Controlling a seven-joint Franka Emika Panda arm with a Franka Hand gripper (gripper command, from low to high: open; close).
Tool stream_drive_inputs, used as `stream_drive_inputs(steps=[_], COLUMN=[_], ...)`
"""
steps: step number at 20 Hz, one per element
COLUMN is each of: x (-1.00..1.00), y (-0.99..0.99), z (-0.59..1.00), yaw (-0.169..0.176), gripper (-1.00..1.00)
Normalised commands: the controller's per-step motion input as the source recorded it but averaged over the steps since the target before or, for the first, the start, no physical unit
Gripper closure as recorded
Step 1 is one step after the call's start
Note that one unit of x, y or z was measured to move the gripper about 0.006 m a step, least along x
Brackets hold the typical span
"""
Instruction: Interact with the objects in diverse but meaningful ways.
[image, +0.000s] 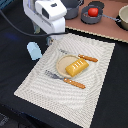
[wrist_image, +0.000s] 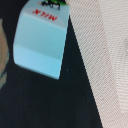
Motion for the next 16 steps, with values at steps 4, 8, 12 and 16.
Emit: stream_drive_inputs(steps=[4,8,12,16], x=[-0.45,-0.42,-0.45,-0.44], y=[-0.10,-0.02,-0.08,0.00], z=[-0.19,-0.09,-0.21,-0.16], yaw=[-0.047,-0.085,-0.084,-0.079], gripper=[-1.00,-1.00,-1.00,-1.00])
